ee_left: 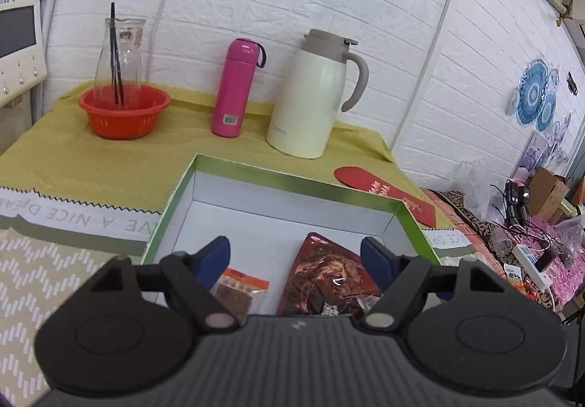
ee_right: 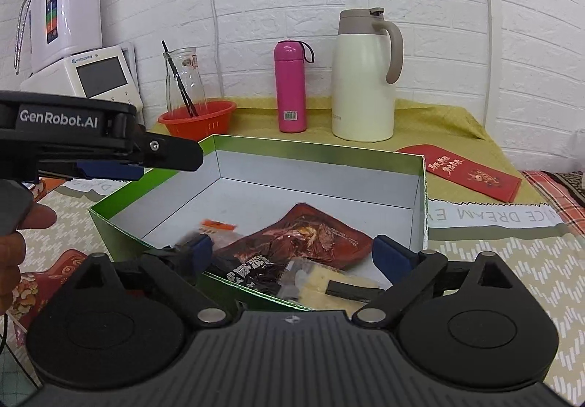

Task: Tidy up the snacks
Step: 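Lower both held snacks into the green box and open both grippers, then grasp the white 'I'm' bag with the right gripper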

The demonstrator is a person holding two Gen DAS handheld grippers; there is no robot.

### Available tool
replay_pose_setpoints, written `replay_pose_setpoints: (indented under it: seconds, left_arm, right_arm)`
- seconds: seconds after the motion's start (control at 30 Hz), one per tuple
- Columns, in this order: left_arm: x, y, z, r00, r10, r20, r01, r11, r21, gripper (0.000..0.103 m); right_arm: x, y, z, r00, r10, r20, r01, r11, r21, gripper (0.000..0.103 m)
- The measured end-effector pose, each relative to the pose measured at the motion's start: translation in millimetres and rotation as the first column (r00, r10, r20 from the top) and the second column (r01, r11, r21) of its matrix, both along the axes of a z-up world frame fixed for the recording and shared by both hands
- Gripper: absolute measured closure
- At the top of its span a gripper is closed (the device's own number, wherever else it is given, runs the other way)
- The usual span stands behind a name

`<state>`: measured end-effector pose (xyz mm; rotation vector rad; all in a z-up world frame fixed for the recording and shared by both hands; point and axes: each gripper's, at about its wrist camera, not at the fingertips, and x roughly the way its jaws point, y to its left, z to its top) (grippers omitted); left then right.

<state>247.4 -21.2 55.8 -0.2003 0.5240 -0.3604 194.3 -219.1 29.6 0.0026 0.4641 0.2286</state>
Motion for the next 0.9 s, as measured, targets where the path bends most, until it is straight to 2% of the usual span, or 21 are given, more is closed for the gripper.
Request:
replay_pose_setpoints:
  seconds: [0.17,0.4,0.47,0.5,0.6,0.77,0.9]
  left_arm:
    - [-19.3,2.1,10.8,0.999,0.023,0.044,-0.024,1.0,0.021,0.024]
    - [-63.7,14.8,35.7,0.996,0.031,0.082,-0.029,0.999,-0.015,0.022]
    - [-78.8,16.6,38.6,0.997,0.032,0.074,-0.032,0.999,-0.006,0.017]
    - [-86.5,17.7,38.7,0.997,0.035,0.074,-0.035,0.999,-0.004,0.004]
    - [-114.9,20.4,35.6,0.993,0.009,0.115,-0.009,1.0,-0.009,0.002]
    - [-157.0,22.4,18.8,0.992,-0.023,0.121,0.022,1.0,0.005,0.002]
    - [-180.5,28.5,-6.1,0.997,-0.03,0.066,0.03,1.0,0.002,0.002]
  right_arm:
    - [-16.0,-0.1,14.6,1.0,0.008,0.014,-0.008,1.0,0.006,0.0]
    - [-64.3,-10.0,48.1,0.997,0.019,0.074,-0.025,0.997,0.079,0.0]
    - [-81.6,-12.9,55.1,0.995,0.017,0.095,-0.025,0.996,0.084,0.0]
    - [-90.1,-14.9,57.6,0.995,0.012,0.102,-0.021,0.996,0.088,0.0]
    - [-113.0,-21.7,62.7,0.994,0.001,0.108,-0.013,0.994,0.111,0.0]
    - [-146.9,-32.0,53.6,0.995,-0.041,0.096,0.029,0.992,0.123,0.0]
    - [-160.1,-41.2,28.0,0.999,-0.05,0.012,0.047,0.986,0.157,0.0]
